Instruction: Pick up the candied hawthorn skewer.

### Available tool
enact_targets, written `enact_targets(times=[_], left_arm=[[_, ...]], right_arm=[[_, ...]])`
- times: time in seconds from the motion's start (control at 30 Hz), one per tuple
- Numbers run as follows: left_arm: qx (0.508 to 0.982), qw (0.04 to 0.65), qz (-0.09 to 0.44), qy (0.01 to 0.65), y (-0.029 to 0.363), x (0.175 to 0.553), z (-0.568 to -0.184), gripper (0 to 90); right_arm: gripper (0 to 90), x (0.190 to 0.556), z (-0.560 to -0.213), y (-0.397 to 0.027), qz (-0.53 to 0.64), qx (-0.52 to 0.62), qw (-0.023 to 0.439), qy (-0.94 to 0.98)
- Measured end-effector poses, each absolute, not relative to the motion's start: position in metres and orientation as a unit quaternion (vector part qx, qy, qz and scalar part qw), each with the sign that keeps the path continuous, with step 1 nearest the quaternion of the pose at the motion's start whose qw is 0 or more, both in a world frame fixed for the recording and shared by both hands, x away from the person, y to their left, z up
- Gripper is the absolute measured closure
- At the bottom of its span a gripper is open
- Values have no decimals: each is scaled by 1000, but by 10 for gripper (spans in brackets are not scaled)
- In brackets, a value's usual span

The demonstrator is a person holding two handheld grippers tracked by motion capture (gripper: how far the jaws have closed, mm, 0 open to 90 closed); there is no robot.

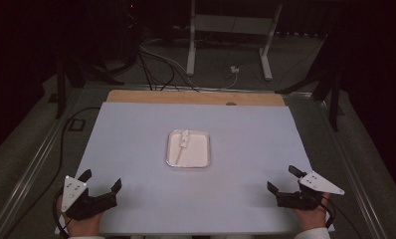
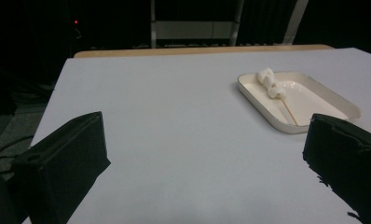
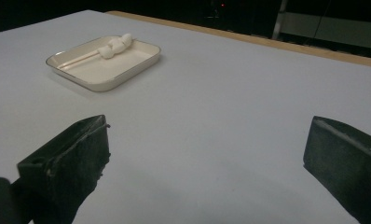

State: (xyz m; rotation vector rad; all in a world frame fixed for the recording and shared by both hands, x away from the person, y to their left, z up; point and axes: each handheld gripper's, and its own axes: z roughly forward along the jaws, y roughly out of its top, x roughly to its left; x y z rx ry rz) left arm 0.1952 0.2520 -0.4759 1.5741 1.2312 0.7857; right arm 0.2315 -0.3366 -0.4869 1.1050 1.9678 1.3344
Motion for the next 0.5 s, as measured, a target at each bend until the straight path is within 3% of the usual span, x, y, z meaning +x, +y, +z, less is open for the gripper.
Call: enact_targets(times=[0.5], left_arm=[[657, 483, 332, 474, 227, 203, -453, 6]], right_arm=[[1, 240, -492, -329, 493, 411, 256, 723]])
